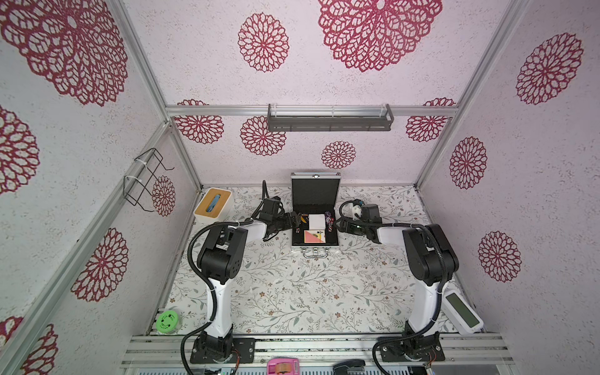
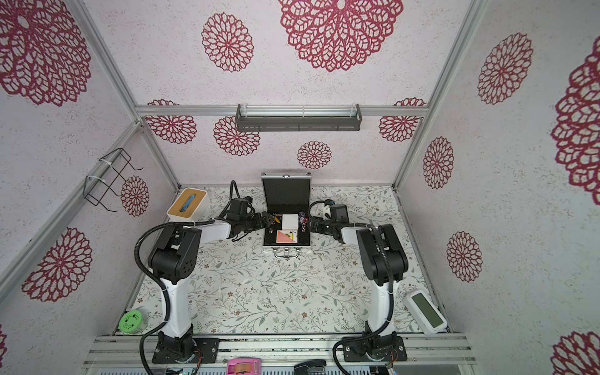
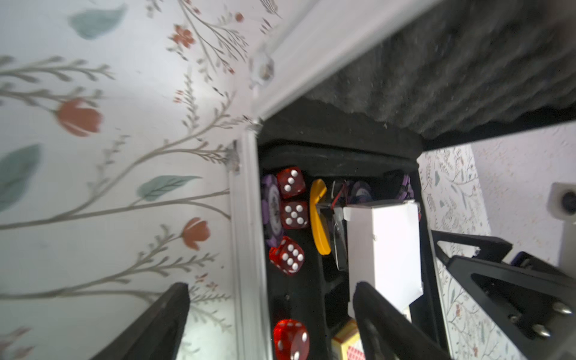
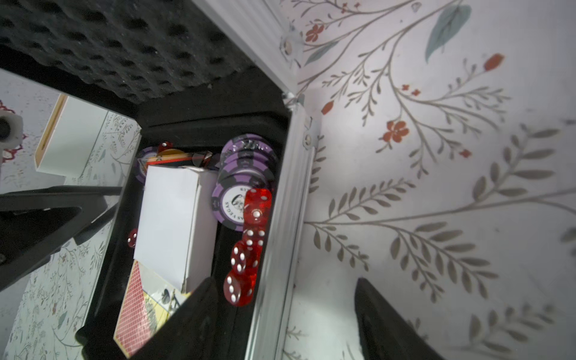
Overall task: Close the poker set cases
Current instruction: Move the poker set case to the center of the board.
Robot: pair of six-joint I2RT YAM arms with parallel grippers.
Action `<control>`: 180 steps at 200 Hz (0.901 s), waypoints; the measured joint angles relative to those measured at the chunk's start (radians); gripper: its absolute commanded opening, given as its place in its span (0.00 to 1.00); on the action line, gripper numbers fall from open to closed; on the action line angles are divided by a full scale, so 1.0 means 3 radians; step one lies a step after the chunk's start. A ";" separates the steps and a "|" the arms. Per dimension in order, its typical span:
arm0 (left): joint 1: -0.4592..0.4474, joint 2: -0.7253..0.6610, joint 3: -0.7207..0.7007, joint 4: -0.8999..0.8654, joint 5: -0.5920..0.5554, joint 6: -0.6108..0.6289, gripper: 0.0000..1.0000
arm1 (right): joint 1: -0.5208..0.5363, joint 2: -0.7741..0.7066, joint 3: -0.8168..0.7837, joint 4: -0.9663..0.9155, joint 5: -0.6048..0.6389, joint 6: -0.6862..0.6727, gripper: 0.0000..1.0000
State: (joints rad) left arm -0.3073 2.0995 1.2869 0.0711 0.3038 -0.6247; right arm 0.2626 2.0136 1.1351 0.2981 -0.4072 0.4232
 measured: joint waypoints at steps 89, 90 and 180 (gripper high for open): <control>-0.0047 -0.0010 -0.0181 0.0237 0.0189 -0.0173 0.66 | 0.0011 0.0121 0.0050 0.0161 -0.0273 0.0175 0.56; -0.0050 -0.0010 -0.0182 0.0239 0.0192 -0.0175 0.66 | 0.0013 0.0121 0.0050 0.0163 -0.0275 0.0177 0.56; -0.0113 -0.0029 -0.0402 0.0498 0.0211 -0.0314 0.61 | 0.0112 0.0117 -0.0114 0.0407 -0.0295 0.0225 0.47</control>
State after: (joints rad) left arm -0.3412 2.0907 1.1664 0.2207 0.3672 -0.7189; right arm 0.2962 2.0487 1.1007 0.4202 -0.4957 0.4908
